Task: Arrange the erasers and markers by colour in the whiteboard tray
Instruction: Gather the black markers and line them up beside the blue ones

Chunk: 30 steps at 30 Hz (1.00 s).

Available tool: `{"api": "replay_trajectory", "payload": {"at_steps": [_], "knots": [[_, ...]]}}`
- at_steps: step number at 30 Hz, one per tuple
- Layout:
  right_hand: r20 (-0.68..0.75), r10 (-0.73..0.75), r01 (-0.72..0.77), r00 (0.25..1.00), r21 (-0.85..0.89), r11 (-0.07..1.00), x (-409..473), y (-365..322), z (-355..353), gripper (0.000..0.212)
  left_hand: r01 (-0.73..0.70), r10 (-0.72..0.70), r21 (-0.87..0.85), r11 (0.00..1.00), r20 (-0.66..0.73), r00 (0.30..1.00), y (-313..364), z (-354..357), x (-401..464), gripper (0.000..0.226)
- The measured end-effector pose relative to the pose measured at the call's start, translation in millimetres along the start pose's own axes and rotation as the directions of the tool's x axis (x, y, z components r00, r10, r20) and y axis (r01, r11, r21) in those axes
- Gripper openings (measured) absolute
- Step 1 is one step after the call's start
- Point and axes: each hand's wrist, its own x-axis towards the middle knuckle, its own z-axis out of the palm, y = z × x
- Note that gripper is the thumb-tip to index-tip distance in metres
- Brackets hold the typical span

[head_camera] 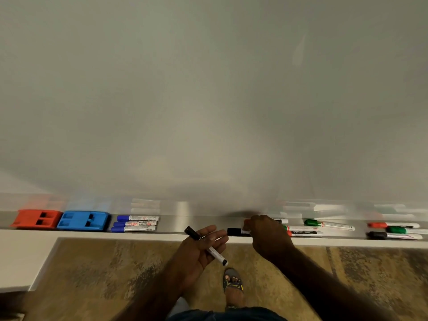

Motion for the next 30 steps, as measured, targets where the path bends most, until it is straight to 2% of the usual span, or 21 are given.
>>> {"api": "replay_trajectory", "payload": {"at_steps": [4, 11, 17, 23, 28, 30], "knots": [[-0.014, -0.016, 0.015, 1.0, -0.031, 0.999, 3, 2, -2, 0.036, 0.036, -0.035, -0.014, 0.999, 0.014, 0.999, 0, 2, 1, 0.054], [-0.052, -0.089, 0.085, 0.995, -0.073, 0.994, 4, 1, -1, 0.036, 0.063, -0.061, -0.048, 0.997, 0.031, 0.998, -3, -1, 7, 0.044], [-0.19, -0.089, 0.122, 0.978, 0.172, 0.977, -5, -8, -14, 0.022, 0.037, -0.038, -0.126, 0.991, -0.005, 0.999, -9, 3, 10, 0.042], [-0.207, -0.137, 0.206, 0.969, 0.363, 0.909, -16, -31, -27, 0.016, 0.037, -0.036, -0.179, 0.983, 0.01, 0.999, -10, 11, 9, 0.042], [-0.243, -0.151, 0.245, 0.958, 0.422, 0.873, -16, -47, -26, 0.028, 0.082, -0.073, -0.122, 0.989, 0.074, 0.995, 0, 8, 8, 0.043], [-0.249, -0.138, 0.239, 0.959, 0.442, 0.865, -17, -51, -23, 0.022, 0.103, -0.096, -0.08, 0.991, 0.085, 0.992, 5, 7, 10, 0.042]]}}
